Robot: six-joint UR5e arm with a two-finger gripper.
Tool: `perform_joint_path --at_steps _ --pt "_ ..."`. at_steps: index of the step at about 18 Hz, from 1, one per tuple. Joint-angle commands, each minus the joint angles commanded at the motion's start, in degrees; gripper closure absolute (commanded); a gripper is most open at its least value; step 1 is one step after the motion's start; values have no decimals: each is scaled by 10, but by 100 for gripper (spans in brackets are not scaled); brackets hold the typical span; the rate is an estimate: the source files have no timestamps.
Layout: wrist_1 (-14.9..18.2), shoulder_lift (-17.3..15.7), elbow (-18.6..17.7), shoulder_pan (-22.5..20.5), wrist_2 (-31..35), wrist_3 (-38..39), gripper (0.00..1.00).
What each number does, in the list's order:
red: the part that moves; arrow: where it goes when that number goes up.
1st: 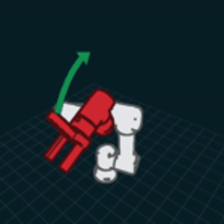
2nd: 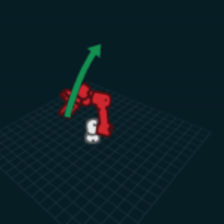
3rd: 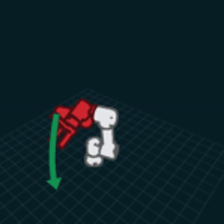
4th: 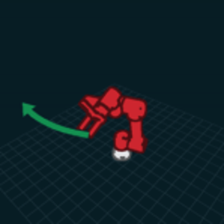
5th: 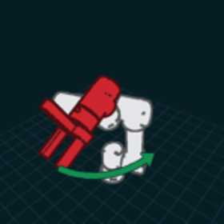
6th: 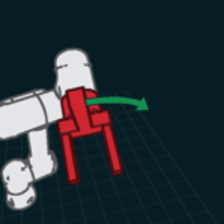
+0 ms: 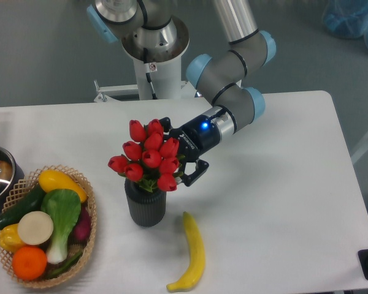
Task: Insert the flowers into the vase
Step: 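Open the gripper to release the tulips in the vase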
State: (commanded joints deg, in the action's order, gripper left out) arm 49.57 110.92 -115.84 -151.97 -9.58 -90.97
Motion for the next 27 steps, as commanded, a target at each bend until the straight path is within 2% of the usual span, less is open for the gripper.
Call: perform_joint_path --at_steps 3,15,16,19,27 --pt "-1 2 1 3 29 0 0" --pt "-3 9 9 13 69 -3 0" --pt "-4 7 9 13 71 -4 0" --pt "-4 1 9 11 134 -3 0" --pt "-2 -18 10 -7 154 3 0"
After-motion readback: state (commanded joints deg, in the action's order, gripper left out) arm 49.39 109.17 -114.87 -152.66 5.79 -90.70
